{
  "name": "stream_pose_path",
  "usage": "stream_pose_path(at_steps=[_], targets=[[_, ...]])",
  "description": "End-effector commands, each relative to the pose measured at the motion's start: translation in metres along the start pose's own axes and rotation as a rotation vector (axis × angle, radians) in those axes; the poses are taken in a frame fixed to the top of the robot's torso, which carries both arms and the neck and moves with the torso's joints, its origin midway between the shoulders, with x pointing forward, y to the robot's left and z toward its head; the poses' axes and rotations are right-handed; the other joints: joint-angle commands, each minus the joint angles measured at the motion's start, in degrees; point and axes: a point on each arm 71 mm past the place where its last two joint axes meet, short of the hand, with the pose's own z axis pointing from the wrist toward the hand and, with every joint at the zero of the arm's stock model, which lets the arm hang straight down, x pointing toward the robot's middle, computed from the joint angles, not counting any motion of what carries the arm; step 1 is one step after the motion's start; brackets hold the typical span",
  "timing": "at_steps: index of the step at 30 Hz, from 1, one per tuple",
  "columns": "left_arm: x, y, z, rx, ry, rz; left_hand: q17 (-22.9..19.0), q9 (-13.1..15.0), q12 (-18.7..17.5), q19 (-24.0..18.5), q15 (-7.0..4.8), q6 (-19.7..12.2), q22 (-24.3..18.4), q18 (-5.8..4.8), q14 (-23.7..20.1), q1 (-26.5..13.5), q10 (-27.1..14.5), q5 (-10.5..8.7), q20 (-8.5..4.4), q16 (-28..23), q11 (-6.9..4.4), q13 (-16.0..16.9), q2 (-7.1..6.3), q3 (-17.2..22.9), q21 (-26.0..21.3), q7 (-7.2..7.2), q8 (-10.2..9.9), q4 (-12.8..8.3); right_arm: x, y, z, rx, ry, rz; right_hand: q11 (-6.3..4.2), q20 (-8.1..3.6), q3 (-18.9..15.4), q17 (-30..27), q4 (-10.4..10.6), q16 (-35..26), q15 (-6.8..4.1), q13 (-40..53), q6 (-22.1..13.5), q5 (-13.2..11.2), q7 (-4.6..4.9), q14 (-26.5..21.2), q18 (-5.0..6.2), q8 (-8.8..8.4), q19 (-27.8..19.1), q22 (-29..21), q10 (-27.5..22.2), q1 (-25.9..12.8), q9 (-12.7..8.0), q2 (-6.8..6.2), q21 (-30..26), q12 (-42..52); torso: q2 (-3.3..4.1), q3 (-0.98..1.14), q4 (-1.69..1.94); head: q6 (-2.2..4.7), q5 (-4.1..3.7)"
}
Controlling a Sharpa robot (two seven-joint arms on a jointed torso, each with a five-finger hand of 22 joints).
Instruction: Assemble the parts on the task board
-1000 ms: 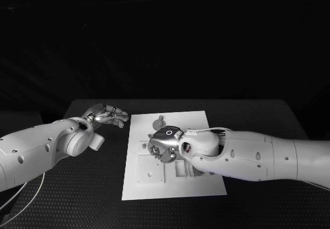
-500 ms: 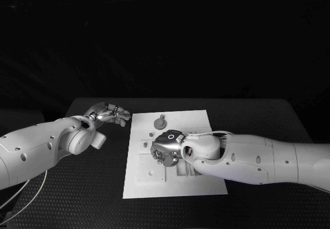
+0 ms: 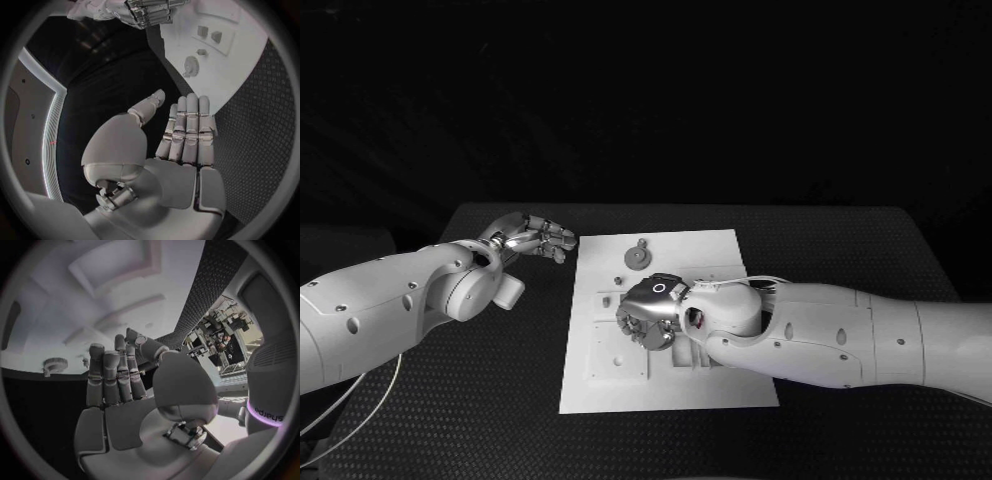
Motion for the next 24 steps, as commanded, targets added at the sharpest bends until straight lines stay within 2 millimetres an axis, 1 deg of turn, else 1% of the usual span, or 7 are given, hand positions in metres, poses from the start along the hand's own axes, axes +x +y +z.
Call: stream_pose_path(at_steps=[1,11,19,24], targets=[[0.0013,-0.0019,0.0004,0.009,0.004,-0.006,0.07,-0.01,0.02,-0.14,0.36,-0.04,0.07,0.51,-0.07,-0.13,-0.26,0.05,0.36,-0.36,-0.14,-0.08,-0.33,-0.31,-0.20,0.27,0.14,0.07,0.0014,0.0008,0.0000,-0.010,0.012,-0.018,-0.02,-0.48,0.07,0.02,0.08,-0.19,-0.34,0.06,0.19,0.21,0.25,0.21,1.16,0.19,0.11,0.67,0.25,-0.01,0.06,0.46,-0.32,-0.33,0.01,-0.01,-0.02,-0.15,0.12],[0.0013,-0.0018,0.0003,0.009,0.005,-0.006,0.15,-0.01,0.02,-0.14,0.37,-0.04,0.10,0.52,-0.06,-0.14,-0.25,0.05,0.36,-0.42,-0.14,-0.10,-0.33,-0.31,-0.23,0.30,0.13,0.07,0.0023,0.0001,0.0012,-0.008,0.014,-0.030,-0.02,-0.49,0.07,0.03,0.08,-0.20,-0.34,0.07,0.19,0.21,0.25,0.22,1.16,0.19,0.12,0.68,0.28,0.00,0.08,0.46,-0.33,-0.37,0.01,0.00,-0.03,-0.19,0.16],[0.0015,-0.0019,0.0004,0.009,0.006,-0.007,0.22,-0.01,0.02,-0.14,0.37,-0.03,0.12,0.53,-0.05,-0.14,-0.25,0.05,0.37,-0.46,-0.14,-0.11,-0.33,-0.31,-0.25,0.31,0.13,0.07,0.0057,-0.0004,0.0030,-0.006,0.021,-0.037,-0.02,-0.49,0.06,0.05,0.08,-0.21,-0.34,0.08,0.19,0.21,0.25,0.22,1.16,0.19,0.12,0.68,0.30,0.00,0.11,0.45,-0.35,-0.40,0.03,0.02,0.02,-0.42,0.21],[0.0014,-0.0018,0.0002,0.008,0.007,-0.007,0.27,-0.01,0.02,-0.14,0.37,-0.03,0.14,0.53,-0.04,-0.13,-0.25,0.05,0.37,-0.49,-0.14,-0.12,-0.34,-0.31,-0.26,0.31,0.13,0.07,0.0074,-0.0002,0.0038,-0.007,0.028,-0.040,-0.02,-0.49,0.05,0.05,0.08,-0.21,-0.34,0.09,0.19,0.21,0.25,0.22,1.16,0.19,0.12,0.69,0.31,0.00,0.12,0.44,-0.35,-0.42,0.00,-0.01,-0.03,-0.49,0.29]])
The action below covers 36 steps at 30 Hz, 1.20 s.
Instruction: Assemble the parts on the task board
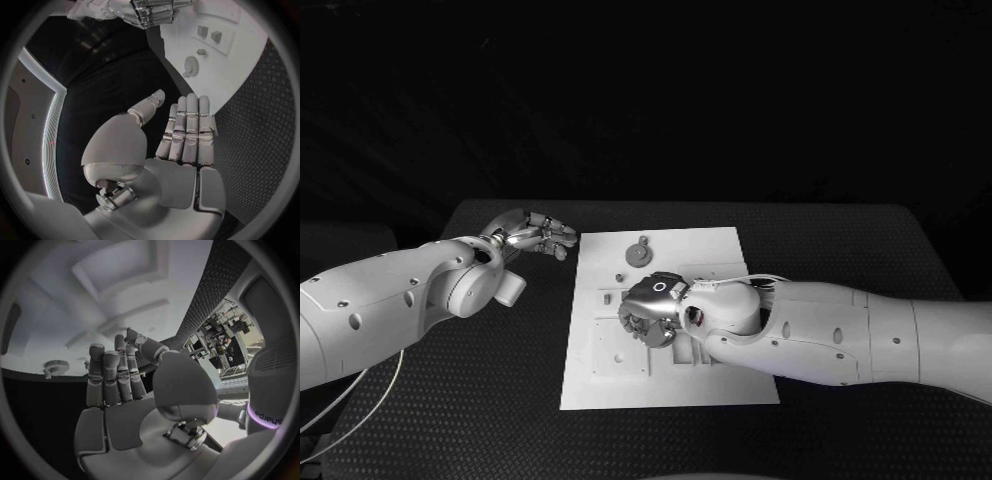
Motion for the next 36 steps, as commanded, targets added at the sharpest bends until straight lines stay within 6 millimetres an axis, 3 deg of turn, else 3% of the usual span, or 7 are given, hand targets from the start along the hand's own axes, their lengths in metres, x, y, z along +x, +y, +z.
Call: stream_pose_path(at_steps=[1,30,36], targets=[[0.001,-0.002,0.000,0.009,0.007,-0.007,0.10,-0.02,0.02,-0.13,0.37,-0.03,0.10,0.53,-0.05,-0.08,-0.25,0.05,0.37,-0.28,-0.14,-0.08,-0.29,-0.31,-0.27,0.31,0.13,0.07,0.003,0.002,0.001,-0.011,0.019,-0.021,-0.02,-0.36,0.13,0.05,0.15,-0.21,-0.29,0.10,0.18,0.37,0.21,0.17,1.17,0.18,-0.21,0.68,0.32,-0.07,0.12,0.38,-0.36,-0.28,0.00,-0.02,-0.02,-0.08,0.07],[0.000,-0.001,0.000,0.007,0.007,-0.007,0.33,-0.03,0.02,-0.12,0.38,-0.02,0.18,0.55,-0.01,-0.10,-0.24,0.05,0.39,-0.43,-0.14,-0.13,-0.29,-0.31,-0.34,0.32,0.14,0.08,0.011,0.008,0.003,-0.024,0.060,-0.008,0.16,-0.31,0.01,0.13,0.18,-0.27,-0.14,0.04,-0.30,0.36,0.42,0.10,1.17,-0.11,-0.26,0.69,-0.02,-0.35,0.13,0.36,-0.52,-0.77,-0.02,-0.01,-0.04,-0.28,0.04],[0.000,-0.001,-0.001,0.005,0.007,-0.007,0.37,-0.03,0.02,-0.11,0.38,-0.02,0.19,0.55,0.00,-0.12,-0.25,0.05,0.39,-0.46,-0.13,-0.13,-0.30,-0.32,-0.35,0.32,0.13,0.09,0.012,-0.002,0.001,0.014,0.044,0.012,1.08,0.09,-0.88,0.42,0.53,-0.15,0.77,-0.45,-2.35,0.36,1.35,-0.28,1.17,-1.46,-0.40,0.81,-2.00,-2.75,-0.38,-1.49,-0.67,-2.32,-0.01,-0.02,-0.07,-0.25,0.02]])
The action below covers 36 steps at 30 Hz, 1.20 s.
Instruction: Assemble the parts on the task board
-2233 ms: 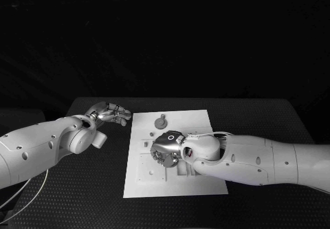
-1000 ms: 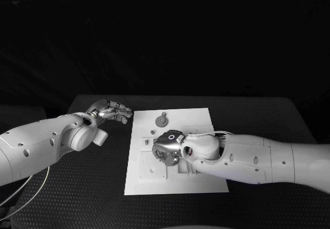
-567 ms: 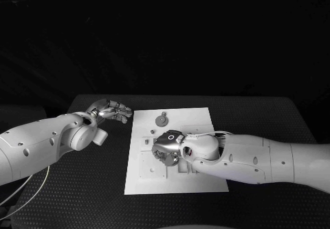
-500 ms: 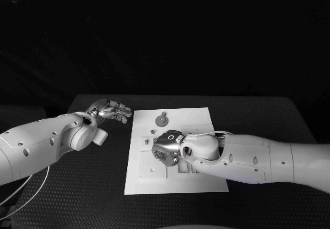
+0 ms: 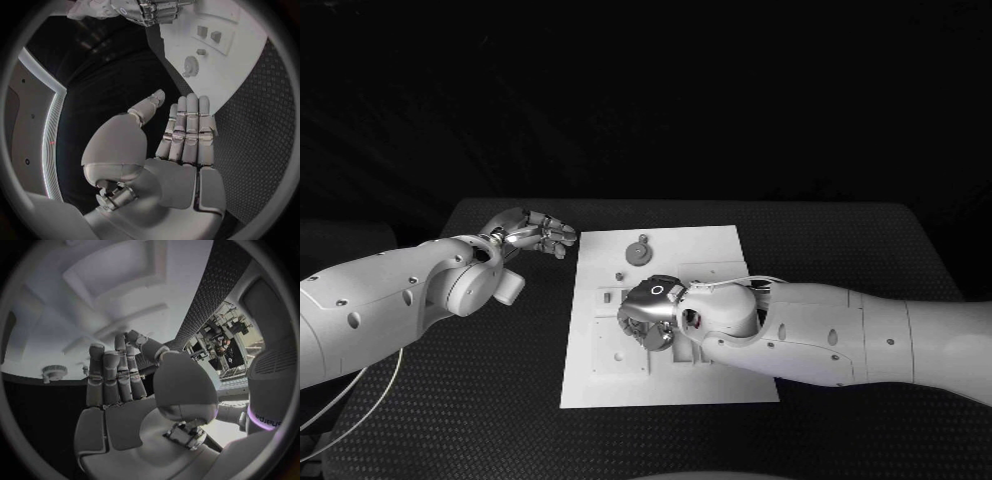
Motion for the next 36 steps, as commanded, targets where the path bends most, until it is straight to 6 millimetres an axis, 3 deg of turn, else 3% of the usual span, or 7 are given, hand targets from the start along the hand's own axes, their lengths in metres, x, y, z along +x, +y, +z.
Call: stream_pose_path(at_steps=[1,8,14,20,27,33,36], targets=[[0.001,-0.002,0.000,0.006,0.008,-0.007,0.11,-0.03,0.01,-0.11,0.39,-0.03,0.06,0.55,0.00,-0.12,-0.25,0.05,0.40,-0.24,-0.13,-0.10,-0.30,-0.32,-0.35,0.33,0.13,0.09,0.005,-0.006,-0.002,0.022,0.014,0.019,0.58,0.13,-0.36,0.14,0.14,-0.10,0.72,-0.30,-1.55,0.36,0.22,-0.07,1.15,-0.95,-0.37,0.83,-1.33,-1.33,-0.68,-1.14,-0.21,-0.76,0.02,0.00,-0.03,0.03,0.00],[0.001,-0.001,0.000,0.004,0.009,-0.007,0.17,-0.04,-0.01,-0.11,0.40,-0.07,0.08,0.55,-0.01,-0.18,-0.30,0.05,0.41,-0.30,-0.11,-0.13,-0.30,-0.34,-0.38,0.34,0.10,0.13,0.004,-0.007,-0.003,0.027,-0.009,0.037,1.99,0.39,0.15,0.41,0.80,0.02,2.06,-1.04,-5.17,0.40,1.73,-1.12,1.15,-3.16,-0.80,0.89,-4.31,-2.84,-2.00,-4.15,-0.49,-2.72,-0.01,0.00,0.02,0.01,-0.07],[0.000,-0.001,0.000,0.004,0.010,-0.007,0.21,-0.05,-0.03,-0.13,0.40,-0.09,0.09,0.55,-0.03,-0.19,-0.33,0.05,0.41,-0.35,-0.10,-0.14,-0.31,-0.34,-0.41,0.34,0.09,0.13,0.002,-0.010,-0.005,0.044,-0.038,0.043,2.84,0.76,0.55,0.60,1.19,0.22,2.92,-1.68,-6.72,0.37,1.19,-2.20,1.15,-3.81,-1.57,1.04,-6.21,-2.82,-2.61,-5.76,-0.63,-3.49,0.01,0.03,0.02,0.01,-0.05],[-0.001,0.000,0.001,0.003,0.014,-0.007,0.28,-0.06,-0.05,-0.15,0.42,-0.13,0.11,0.54,-0.05,-0.23,-0.38,0.04,0.43,-0.42,-0.07,-0.17,-0.37,-0.36,-0.45,0.34,0.07,0.14,0.001,-0.017,-0.010,0.070,-0.072,0.051,3.22,1.09,0.81,0.75,3.00,0.58,3.29,-2.05,-7.96,0.35,1.19,-3.05,1.15,-4.15,-2.08,1.12,-7.11,-3.35,-3.07,-8.04,-0.55,-3.40,-0.02,0.03,0.00,0.11,-0.15],[-0.003,0.001,0.001,0.002,0.007,-0.005,0.31,-0.07,-0.05,-0.16,0.43,-0.13,0.12,0.55,-0.06,-0.23,-0.39,0.05,0.43,-0.46,-0.07,-0.18,-0.36,-0.36,-0.47,0.33,0.07,0.14,-0.005,-0.024,-0.023,0.083,-0.150,0.090,2.96,0.93,1.04,0.80,3.99,1.03,3.05,-1.93,-7.70,0.32,1.54,-2.89,1.15,-3.69,-1.83,1.15,-6.48,-2.92,-3.09,-8.45,-0.13,-2.82,-0.01,0.03,0.01,0.44,-0.21],[-0.003,0.000,0.001,0.010,0.013,-0.006,0.35,-0.07,-0.04,-0.17,0.43,-0.12,0.14,0.55,-0.06,-0.23,-0.38,0.05,0.44,-0.48,-0.07,-0.19,-0.37,-0.36,-0.49,0.32,0.07,0.14,-0.031,-0.036,-0.038,0.105,-0.226,0.162,1.61,0.49,0.62,0.64,3.21,1.45,1.75,-0.73,-7.32,0.28,2.19,-1.97,1.15,-3.08,-1.28,1.13,-3.38,-1.82,-3.15,-7.45,0.60,-0.79,0.01,0.04,-0.03,0.89,-0.42],[-0.002,0.000,0.001,0.012,0.014,-0.006,0.45,-0.09,-0.07,-0.16,0.43,-0.21,0.17,0.56,-0.03,-0.25,-0.44,0.05,0.44,-0.55,-0.05,-0.22,-0.55,-0.41,-0.52,0.42,0.02,0.10,-0.045,-0.046,-0.047,0.128,-0.207,0.155,1.39,0.35,0.44,0.45,2.85,1.34,1.52,-0.29,-8.52,0.31,3.34,-1.64,1.15,-3.63,-1.08,1.06,-3.14,-1.77,-3.61,-7.32,0.74,-0.52,0.02,0.04,-0.06,1.09,-0.59]])
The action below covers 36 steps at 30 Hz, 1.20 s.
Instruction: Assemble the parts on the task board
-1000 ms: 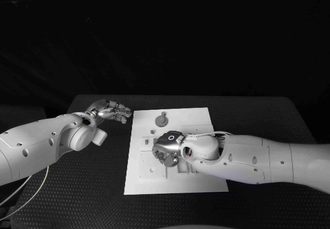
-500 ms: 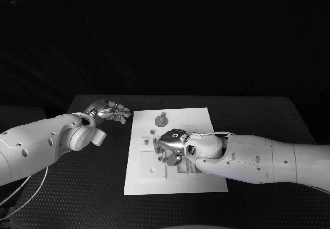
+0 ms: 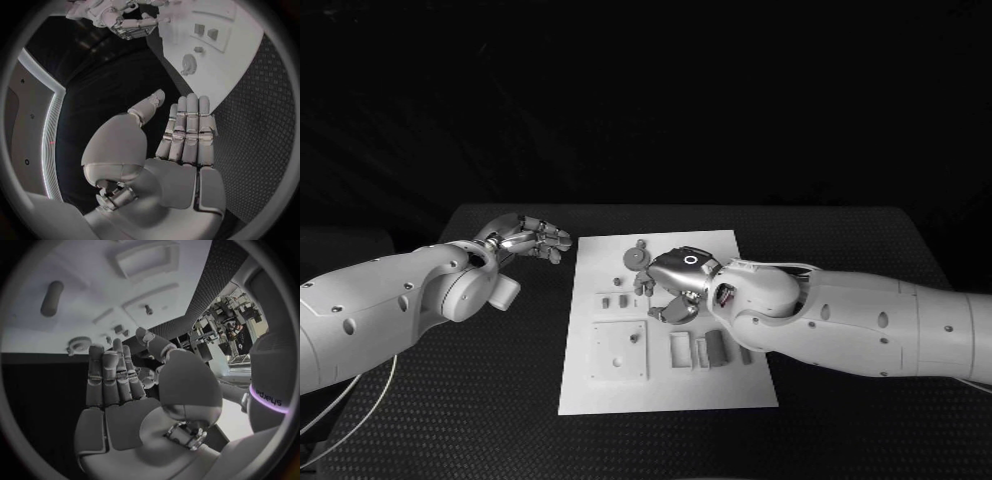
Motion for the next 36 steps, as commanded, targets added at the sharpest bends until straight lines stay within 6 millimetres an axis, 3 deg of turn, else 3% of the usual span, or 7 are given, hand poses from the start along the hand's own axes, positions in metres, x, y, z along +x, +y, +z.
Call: stream_pose_path(at_steps=[1,5,14,21,28,31,36], targets=[[0.003,-0.003,0.001,0.019,0.019,-0.008,0.09,-0.09,-0.07,0.05,0.43,-0.23,0.09,0.56,-0.03,-0.26,-0.45,0.05,0.23,-0.33,-0.04,-0.08,-0.58,-0.28,-0.30,0.44,0.01,-0.03,-0.009,-0.007,-0.004,0.028,0.018,0.039,-0.03,-0.43,-0.18,-0.14,-0.24,-0.01,-0.24,0.19,-0.65,0.08,0.75,0.16,0.81,-0.39,0.13,1.08,0.27,0.38,-0.18,0.01,0.18,0.28,0.03,0.00,-0.06,0.31,-0.22],[0.003,-0.003,0.000,0.020,0.018,-0.008,0.12,-0.10,-0.07,0.06,0.43,-0.23,0.10,0.56,-0.02,-0.27,-0.46,0.05,0.23,-0.35,-0.04,-0.09,-0.60,-0.29,-0.31,0.46,0.00,-0.03,-0.017,-0.022,-0.012,0.069,0.089,0.008,0.24,-0.25,-0.32,-0.34,0.32,-0.34,0.03,0.31,-1.27,0.11,0.66,-0.11,0.81,-0.56,-0.29,0.99,-0.56,-0.41,-0.50,-0.67,-0.06,-0.10,0.04,-0.01,-0.08,0.58,-0.42],[0.002,-0.003,0.000,0.019,0.017,-0.008,0.17,-0.10,-0.05,0.07,0.43,-0.22,0.12,0.57,-0.01,-0.26,-0.44,0.05,0.23,-0.38,-0.04,-0.09,-0.59,-0.28,-0.33,0.47,0.01,-0.03,-0.009,-0.044,-0.026,0.143,0.247,-0.073,2.26,0.85,-0.15,-0.42,3.32,-0.79,2.00,-1.06,-4.23,0.11,-2.93,-3.01,0.81,-1.05,-2.80,1.00,-6.44,-2.28,-1.46,-3.93,-1.08,-2.82,0.03,-0.02,0.01,0.84,-0.53],[0.001,-0.002,0.000,0.019,0.016,-0.008,0.22,-0.10,-0.05,0.08,0.43,-0.21,0.14,0.57,0.00,-0.26,-0.44,0.06,0.23,-0.41,-0.04,-0.10,-0.59,-0.27,-0.34,0.48,0.02,-0.02,-0.005,-0.053,-0.030,0.166,0.261,-0.114,2.65,1.45,-0.24,-0.49,4.31,-0.85,2.41,-1.71,-4.81,0.07,-3.49,-4.40,0.81,-0.75,-4.10,1.05,-8.51,-2.49,-1.61,-4.58,-1.50,-2.74,0.01,0.00,-0.06,0.98,-0.48],[0.002,-0.002,0.000,0.020,0.018,-0.008,0.26,-0.10,-0.04,0.08,0.43,-0.21,0.15,0.57,0.01,-0.26,-0.44,0.05,0.24,-0.44,-0.04,-0.11,-0.58,-0.27,-0.36,0.48,0.02,-0.01,-0.001,-0.057,-0.029,0.171,0.253,-0.126,2.44,1.41,0.16,-0.51,4.21,-0.56,2.21,-1.78,-4.48,0.09,-3.35,-4.27,0.81,-0.23,-3.97,1.08,-8.43,-1.43,-1.53,-3.91,-1.32,-2.36,0.01,-0.02,-0.06,1.11,-0.60],[0.001,-0.002,0.000,0.019,0.018,-0.008,0.28,-0.10,-0.04,0.09,0.43,-0.21,0.16,0.57,0.01,-0.26,-0.44,0.06,0.24,-0.46,-0.04,-0.11,-0.57,-0.26,-0.36,0.48,0.02,0.00,0.001,-0.057,-0.029,0.168,0.256,-0.126,2.40,1.31,0.29,-0.57,3.84,-0.39,2.16,-1.84,-3.85,0.06,-2.73,-4.13,0.81,0.38,-3.83,1.07,-8.46,-0.69,-1.39,-3.20,-1.17,-2.21,0.00,-0.03,0.07,1.06,-0.59],[0.001,-0.002,0.000,0.018,0.015,-0.008,0.31,-0.10,-0.04,0.09,0.43,-0.21,0.17,0.57,0.02,-0.27,-0.44,0.05,0.24,-0.48,-0.04,-0.12,-0.55,-0.26,-0.37,0.49,0.02,0.01,0.006,-0.057,-0.028,0.165,0.257,-0.131,1.47,1.01,-0.14,-0.84,0.95,-0.02,1.25,-1.23,-2.09,0.05,-2.06,-3.22,0.81,1.85,-3.20,1.07,-5.54,0.90,-1.20,0.28,-0.58,-0.40,0.01,-0.03,0.06,1.00,-0.64]])
